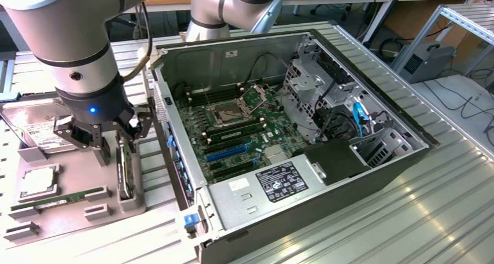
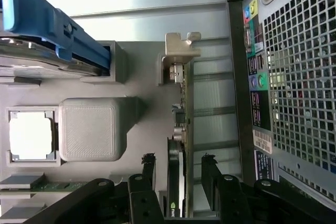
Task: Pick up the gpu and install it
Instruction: 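Pick up the gpu and move the gpu toward the slot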
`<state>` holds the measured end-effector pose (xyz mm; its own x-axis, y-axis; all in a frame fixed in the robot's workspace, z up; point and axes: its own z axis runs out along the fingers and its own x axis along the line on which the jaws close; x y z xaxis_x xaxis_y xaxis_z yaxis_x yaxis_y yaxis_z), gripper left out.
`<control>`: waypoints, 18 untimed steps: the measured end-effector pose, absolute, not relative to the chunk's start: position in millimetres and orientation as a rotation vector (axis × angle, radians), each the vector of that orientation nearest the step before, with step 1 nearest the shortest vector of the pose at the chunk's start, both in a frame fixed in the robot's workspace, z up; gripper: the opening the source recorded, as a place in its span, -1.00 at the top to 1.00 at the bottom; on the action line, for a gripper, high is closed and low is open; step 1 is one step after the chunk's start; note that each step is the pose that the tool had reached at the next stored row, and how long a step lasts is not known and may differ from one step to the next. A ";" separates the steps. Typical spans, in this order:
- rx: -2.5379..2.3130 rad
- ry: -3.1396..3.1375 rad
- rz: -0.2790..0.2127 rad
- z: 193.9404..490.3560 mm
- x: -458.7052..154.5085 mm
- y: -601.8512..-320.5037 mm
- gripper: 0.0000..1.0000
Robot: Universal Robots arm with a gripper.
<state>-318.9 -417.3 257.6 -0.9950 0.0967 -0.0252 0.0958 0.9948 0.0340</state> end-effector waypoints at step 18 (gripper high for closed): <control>0.158 3.110 0.061 242.3 -319.0 -415.2 0.04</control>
